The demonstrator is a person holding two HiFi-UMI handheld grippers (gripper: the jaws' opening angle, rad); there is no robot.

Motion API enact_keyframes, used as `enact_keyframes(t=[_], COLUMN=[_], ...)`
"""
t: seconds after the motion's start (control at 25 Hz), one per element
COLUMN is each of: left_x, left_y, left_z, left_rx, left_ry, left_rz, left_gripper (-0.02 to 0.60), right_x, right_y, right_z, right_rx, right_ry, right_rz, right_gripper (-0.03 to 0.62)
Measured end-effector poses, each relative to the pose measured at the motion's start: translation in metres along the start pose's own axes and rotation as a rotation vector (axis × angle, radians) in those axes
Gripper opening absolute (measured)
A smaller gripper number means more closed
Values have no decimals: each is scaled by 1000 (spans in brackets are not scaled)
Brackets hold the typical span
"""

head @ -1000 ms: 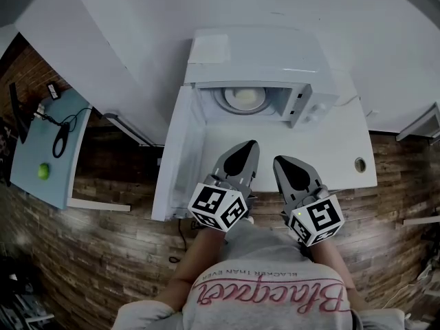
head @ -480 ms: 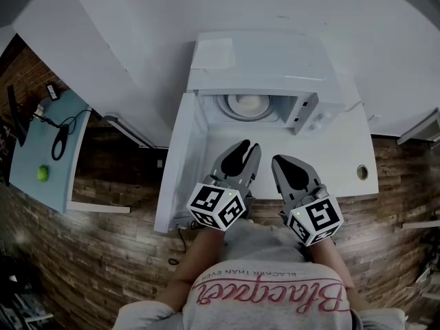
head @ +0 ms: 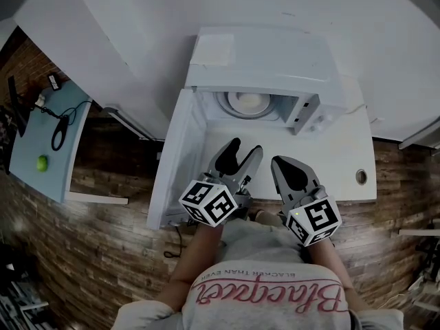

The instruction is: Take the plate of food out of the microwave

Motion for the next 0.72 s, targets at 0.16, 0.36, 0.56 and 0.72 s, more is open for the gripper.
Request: enact_keyframes(t=[0.16,0.36,0.56,0.72], left_x=[-2,-5,-5,-4], left_y=[-5,-5,-7,-11], left_z=[10,26,39,46], left_rx=[20,4,-1,-4], left_ry=[-6,35,92,129], left_rz=[8,10,16,12], left_gripper=[282,281,276,273], right_x=[-15,-39,-58,-64], right_y=[3,9,9,3], right_z=[1,4,12,17], right_rx=[-3,1,-2,-2], right_ry=[24,62,100,141], right_rz=[12,23,29,33], right_gripper=[12,12,12,12])
Point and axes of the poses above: the fingertips, and each gripper's own axes: z forward along the fingers, x to its left, y out of its top, the point moved 6 cm from there along -z, backward along the fingers
